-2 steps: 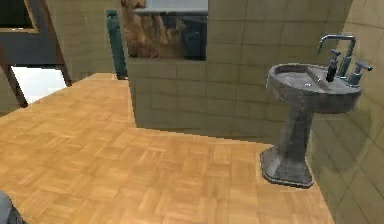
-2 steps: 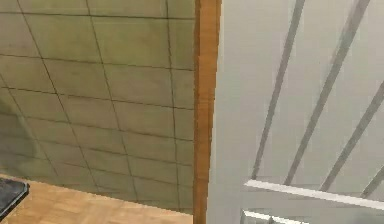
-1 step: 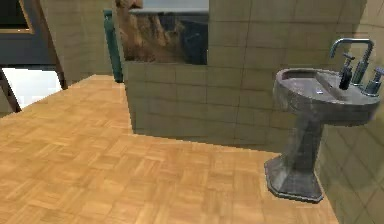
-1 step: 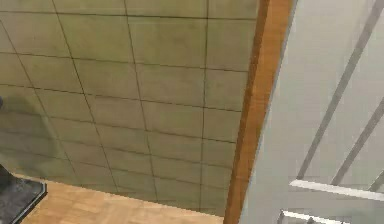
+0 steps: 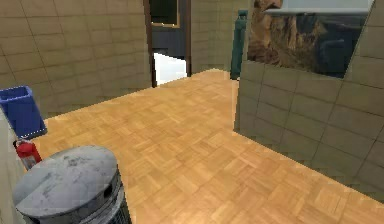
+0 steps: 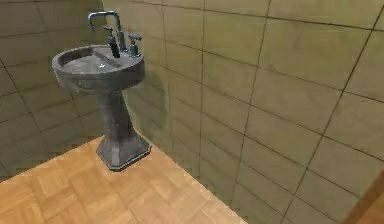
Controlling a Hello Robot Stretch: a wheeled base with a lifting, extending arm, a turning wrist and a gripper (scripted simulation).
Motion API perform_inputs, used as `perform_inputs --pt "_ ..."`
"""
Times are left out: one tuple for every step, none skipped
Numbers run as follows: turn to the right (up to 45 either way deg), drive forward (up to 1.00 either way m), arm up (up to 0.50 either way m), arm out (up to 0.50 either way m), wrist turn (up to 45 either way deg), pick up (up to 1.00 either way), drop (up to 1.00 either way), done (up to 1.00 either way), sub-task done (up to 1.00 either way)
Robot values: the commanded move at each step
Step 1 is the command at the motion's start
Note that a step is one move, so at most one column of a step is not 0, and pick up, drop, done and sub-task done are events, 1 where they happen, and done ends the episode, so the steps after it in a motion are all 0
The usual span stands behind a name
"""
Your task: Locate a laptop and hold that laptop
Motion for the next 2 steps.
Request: perform_inputs --pt "0.0 1.0 0.0 0.0 0.0 0.0 0.0 0.0 0.0" --pt "-27.0 0.0 0.0 0.0 0.0 0.0 0.0 0.0 0.0"
